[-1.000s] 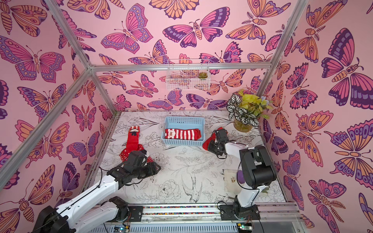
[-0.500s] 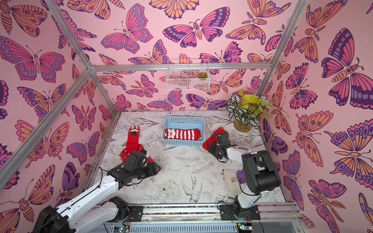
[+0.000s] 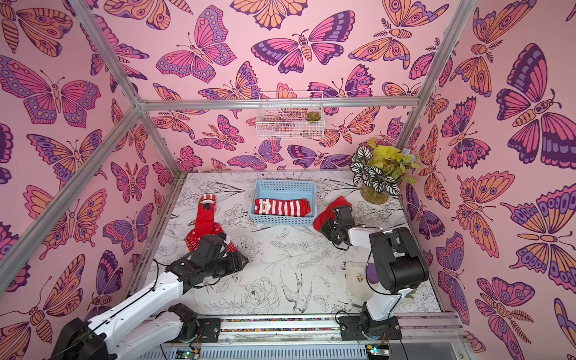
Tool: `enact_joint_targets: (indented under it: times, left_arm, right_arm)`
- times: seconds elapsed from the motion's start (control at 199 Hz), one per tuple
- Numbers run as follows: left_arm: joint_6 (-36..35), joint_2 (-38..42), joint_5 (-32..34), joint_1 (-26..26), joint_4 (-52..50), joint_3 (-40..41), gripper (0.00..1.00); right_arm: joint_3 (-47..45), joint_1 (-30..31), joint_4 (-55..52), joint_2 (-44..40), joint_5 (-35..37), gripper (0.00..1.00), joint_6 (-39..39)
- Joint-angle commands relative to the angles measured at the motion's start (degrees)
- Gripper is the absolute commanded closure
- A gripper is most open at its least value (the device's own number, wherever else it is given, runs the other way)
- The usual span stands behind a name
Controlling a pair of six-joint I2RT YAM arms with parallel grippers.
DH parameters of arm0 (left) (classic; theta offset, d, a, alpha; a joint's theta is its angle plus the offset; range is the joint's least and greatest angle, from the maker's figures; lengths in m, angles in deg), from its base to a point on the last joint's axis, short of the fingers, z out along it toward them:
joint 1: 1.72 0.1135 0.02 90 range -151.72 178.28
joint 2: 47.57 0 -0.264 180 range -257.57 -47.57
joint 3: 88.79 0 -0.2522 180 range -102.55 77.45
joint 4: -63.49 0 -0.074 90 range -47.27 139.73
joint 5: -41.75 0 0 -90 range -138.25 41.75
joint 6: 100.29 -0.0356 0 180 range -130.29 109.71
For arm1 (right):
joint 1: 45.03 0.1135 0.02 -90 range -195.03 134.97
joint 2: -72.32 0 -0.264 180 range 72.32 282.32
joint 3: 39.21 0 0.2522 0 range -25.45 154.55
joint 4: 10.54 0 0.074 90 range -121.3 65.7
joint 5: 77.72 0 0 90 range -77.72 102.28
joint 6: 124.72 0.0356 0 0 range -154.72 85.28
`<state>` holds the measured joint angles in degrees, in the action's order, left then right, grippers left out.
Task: Place the socks together as a pair
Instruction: Pick up the sock from the center of the board.
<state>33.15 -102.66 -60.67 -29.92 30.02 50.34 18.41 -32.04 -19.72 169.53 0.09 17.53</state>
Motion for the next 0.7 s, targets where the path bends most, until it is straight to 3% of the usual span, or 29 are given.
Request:
enact_joint_targets:
  times: [0.0, 0.161, 0.306, 0.456, 0.557, 0.697]
  left_arm:
    - [0.51, 1.12, -0.05, -0.44, 0.23, 0.69, 0.35]
    - [0.54, 2.47, -0.56, -0.70, 0.28, 0.31, 0.35]
    - [0.64, 4.59, 0.42, -1.77, 1.44, 0.31, 0.35]
    - [2.63, 5.65, -0.98, -2.64, 8.29, 2.60, 0.35]
    - [5.57, 6.04, -0.63, -2.72, 12.91, 4.73, 0.34]
    - [8.79, 7.66, 0.54, -2.81, 14.18, 5.47, 0.34]
  right_arm:
    - [-0.95, 0.38, -5.32, -4.67, 2.59, 1.00, -1.65]
    - [-2.35, 1.72, -11.50, -15.70, 4.26, 1.00, -5.03]
    - [-2.30, 6.52, -20.02, -28.67, 8.50, 1.00, -7.50]
    - [-2.04, 11.61, -23.85, -39.89, 8.30, 1.00, -2.80]
    - [-1.29, 18.55, -23.41, -43.64, 11.90, 1.00, 1.61]
    - [0.51, 32.81, -17.21, -43.34, 20.44, 1.00, 6.84]
